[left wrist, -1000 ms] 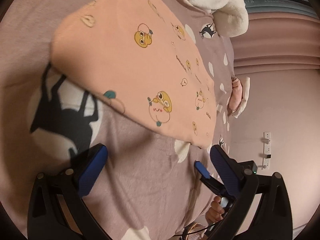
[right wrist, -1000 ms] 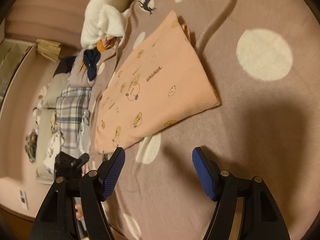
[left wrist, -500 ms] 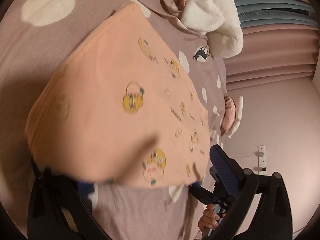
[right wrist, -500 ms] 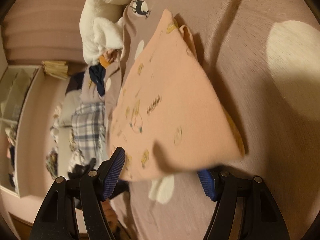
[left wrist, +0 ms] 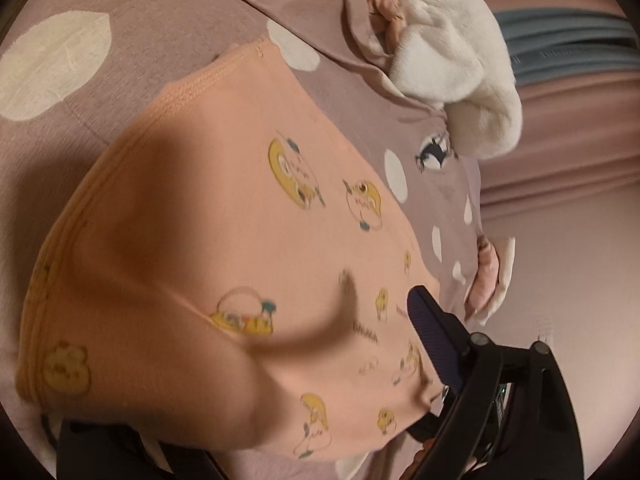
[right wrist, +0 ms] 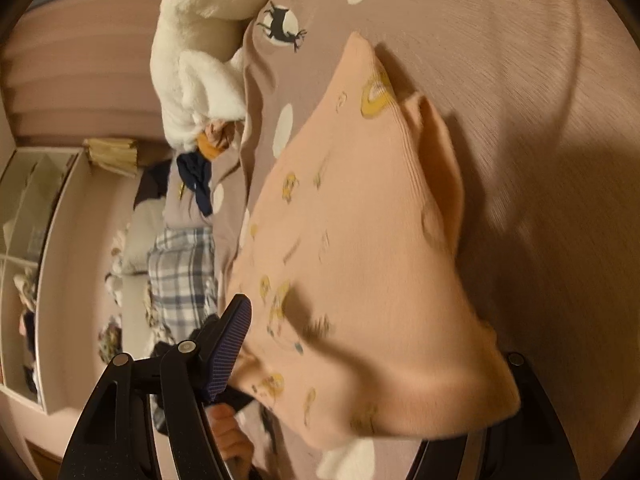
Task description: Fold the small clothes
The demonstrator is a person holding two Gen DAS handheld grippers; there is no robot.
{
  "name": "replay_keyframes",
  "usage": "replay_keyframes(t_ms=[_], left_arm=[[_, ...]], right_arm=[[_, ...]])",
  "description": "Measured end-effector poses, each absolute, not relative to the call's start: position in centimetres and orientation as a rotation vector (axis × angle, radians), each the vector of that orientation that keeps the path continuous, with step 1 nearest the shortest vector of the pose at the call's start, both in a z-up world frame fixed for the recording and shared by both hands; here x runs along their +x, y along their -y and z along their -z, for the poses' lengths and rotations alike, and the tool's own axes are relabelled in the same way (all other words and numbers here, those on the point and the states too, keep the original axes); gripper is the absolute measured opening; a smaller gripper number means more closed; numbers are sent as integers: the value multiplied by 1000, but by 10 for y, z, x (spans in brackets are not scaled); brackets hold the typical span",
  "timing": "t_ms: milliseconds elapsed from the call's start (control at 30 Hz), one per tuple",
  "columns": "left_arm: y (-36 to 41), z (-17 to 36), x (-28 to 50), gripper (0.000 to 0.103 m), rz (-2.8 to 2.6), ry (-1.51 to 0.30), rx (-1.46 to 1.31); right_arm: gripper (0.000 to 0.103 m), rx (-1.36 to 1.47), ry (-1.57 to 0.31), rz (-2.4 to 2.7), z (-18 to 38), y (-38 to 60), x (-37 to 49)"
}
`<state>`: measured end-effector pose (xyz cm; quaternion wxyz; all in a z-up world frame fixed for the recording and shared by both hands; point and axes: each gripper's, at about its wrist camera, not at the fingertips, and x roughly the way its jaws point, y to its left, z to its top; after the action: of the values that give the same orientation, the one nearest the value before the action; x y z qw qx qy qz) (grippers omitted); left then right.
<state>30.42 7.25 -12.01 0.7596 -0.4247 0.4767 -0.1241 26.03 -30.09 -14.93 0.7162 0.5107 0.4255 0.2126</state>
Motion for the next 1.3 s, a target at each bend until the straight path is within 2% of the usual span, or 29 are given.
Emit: replay_keyframes(t_ms=[33,67,100,133,167,233,267,500,633,767,1300], left_arm=[[-74,121,306,85,259,-1035,-935],[-77,123,307,74,232,-1034,-949],[-79,124,307,59,216,-1033,-954],[-83,127,308,50,187,-1035,-951],[-84,128,308,36,177,-1037,-944],[-86,132,309,30,182,-1034,-922],[-85,131,310,26,180,-1034,-902],[-72,117,309,18,101,-1063,-805],[-79,116,301,17,137,-1093,-810],[-86,111,285,13,140,-1081,-839],[-71,72,224,4,186,-1047,-681]], right_arm=[[69,1123,-939,-463,148,300,263],[63,1102,-940,-448,147,298,266],[58,1073,-941,-418,147,296,268],[45,1054,-940,-398,148,295,269],[29,1032,-938,-372,149,295,269],[12,1041,-928,-353,159,299,268],[10,1055,-919,-362,162,301,268],[10,937,-947,-305,142,294,267],[10,1016,-951,-344,142,305,258],[10,974,-960,-339,135,296,249],[10,1024,-974,-385,123,299,212]])
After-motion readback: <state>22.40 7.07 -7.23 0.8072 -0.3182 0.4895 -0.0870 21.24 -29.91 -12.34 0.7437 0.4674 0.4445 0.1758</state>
